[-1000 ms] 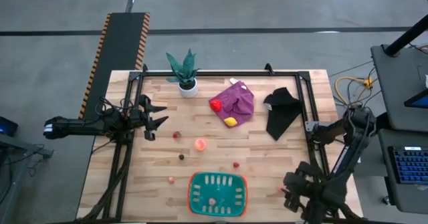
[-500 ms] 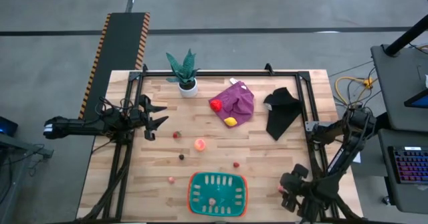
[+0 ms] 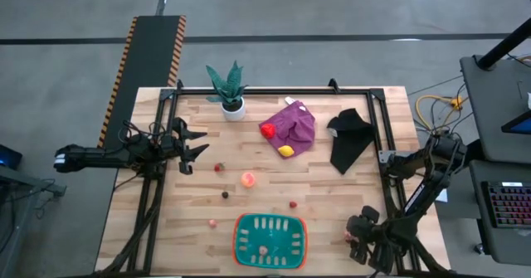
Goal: Pick and placing Produce into tupperware
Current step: Put the pink peach into the green basket
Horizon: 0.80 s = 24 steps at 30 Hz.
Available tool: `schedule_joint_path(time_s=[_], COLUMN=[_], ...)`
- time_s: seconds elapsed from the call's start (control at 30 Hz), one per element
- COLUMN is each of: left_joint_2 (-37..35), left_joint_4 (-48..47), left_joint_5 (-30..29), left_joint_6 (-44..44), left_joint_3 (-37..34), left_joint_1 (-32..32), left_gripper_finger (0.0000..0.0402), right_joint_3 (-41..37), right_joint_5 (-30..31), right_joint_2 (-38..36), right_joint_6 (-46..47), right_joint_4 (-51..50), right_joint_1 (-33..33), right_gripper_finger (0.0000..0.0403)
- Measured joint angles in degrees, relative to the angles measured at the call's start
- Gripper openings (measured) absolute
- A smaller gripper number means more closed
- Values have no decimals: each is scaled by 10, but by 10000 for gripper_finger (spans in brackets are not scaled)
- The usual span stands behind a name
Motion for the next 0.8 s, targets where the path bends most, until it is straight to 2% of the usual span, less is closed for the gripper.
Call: schedule_joint_path(time_s=[0.23, 0.33, 0.63, 0.8], left_joint_2=[0, 0, 0, -1], left_joint_4=[0, -1, 0, 0], left_joint_5=[0, 0, 0, 0], left_joint_6=[0, 0, 0, 0], left_joint_3=[0, 0, 0, 0], left_joint_1=[0, 0, 0, 0], left_gripper_finger=[169, 169, 169, 169], right_joint_3=[-6, -6, -5, 3], right_joint_5=[-6, -11, -16, -6], right_joint_2=[-1, -1, -1, -2], right_joint_6=[2, -2, -2, -14], right_joint_4=[1, -3, 2, 14], right_joint_1=[0, -1, -1, -1], right_gripper_finger=[211, 180, 54, 35])
